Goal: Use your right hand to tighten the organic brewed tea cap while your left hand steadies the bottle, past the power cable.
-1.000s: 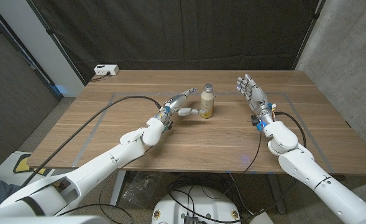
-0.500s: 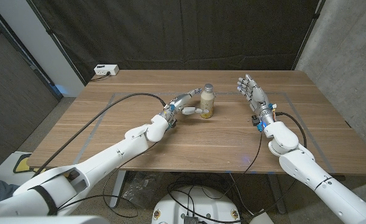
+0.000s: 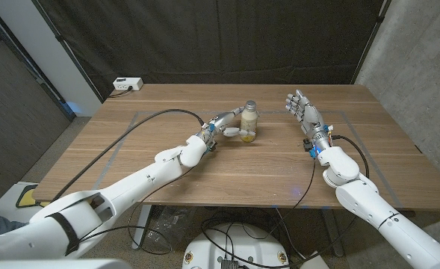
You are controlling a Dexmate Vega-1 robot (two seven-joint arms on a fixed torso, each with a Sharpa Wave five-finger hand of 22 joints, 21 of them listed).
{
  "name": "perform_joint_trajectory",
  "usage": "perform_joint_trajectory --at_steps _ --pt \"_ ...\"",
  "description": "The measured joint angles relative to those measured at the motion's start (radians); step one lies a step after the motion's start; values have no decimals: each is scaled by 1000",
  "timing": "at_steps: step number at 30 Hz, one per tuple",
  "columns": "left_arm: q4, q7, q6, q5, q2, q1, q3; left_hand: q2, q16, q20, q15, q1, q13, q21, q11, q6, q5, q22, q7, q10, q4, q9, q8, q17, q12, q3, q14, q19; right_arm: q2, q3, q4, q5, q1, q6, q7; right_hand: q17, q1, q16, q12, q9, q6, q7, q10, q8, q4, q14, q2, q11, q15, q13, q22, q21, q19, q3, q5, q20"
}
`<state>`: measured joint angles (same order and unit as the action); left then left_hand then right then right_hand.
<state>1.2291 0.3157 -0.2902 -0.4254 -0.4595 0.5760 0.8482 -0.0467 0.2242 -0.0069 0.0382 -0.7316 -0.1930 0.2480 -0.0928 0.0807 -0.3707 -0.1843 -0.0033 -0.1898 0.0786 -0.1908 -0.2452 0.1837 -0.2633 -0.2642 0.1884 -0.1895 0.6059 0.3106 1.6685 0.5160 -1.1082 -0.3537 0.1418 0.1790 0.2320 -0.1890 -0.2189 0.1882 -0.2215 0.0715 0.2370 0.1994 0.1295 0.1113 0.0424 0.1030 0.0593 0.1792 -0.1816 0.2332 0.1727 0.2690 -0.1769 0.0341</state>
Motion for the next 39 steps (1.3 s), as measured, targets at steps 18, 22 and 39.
perform_joint_trajectory --at_steps 18,22,39 --pt "-91 -40 -44 30 48 -60 36 44 0 5 1 -65 0 0 -16 56 -7 0 -2 -58 19 0 -10 -2 0 19 59 -34 -19 -2 -38 15 8 -32 -14 0 0 0 -8 0 -11 0 9 0 0 11 0 -2 0 5 0 0 13 0 0 -2" --pt "-108 -42 -52 33 59 -70 43 60 0 -2 1 -97 0 0 -29 88 -7 3 -15 -86 27 0 -14 -2 0 35 84 -41 -21 -2 -44 20 10 -38 -20 0 0 0 -8 0 -11 0 9 0 0 11 0 -2 0 5 0 0 13 0 0 -2" --pt "-195 14 -126 135 117 -61 16 167 27 -43 28 -304 0 70 -84 522 131 0 -86 -534 58 0 -114 -7 -19 136 522 -372 -19 -1 -55 31 20 -38 -35 0 0 0 -8 0 -11 0 9 0 3 11 0 -2 0 5 -2 -1 13 -3 0 -2"
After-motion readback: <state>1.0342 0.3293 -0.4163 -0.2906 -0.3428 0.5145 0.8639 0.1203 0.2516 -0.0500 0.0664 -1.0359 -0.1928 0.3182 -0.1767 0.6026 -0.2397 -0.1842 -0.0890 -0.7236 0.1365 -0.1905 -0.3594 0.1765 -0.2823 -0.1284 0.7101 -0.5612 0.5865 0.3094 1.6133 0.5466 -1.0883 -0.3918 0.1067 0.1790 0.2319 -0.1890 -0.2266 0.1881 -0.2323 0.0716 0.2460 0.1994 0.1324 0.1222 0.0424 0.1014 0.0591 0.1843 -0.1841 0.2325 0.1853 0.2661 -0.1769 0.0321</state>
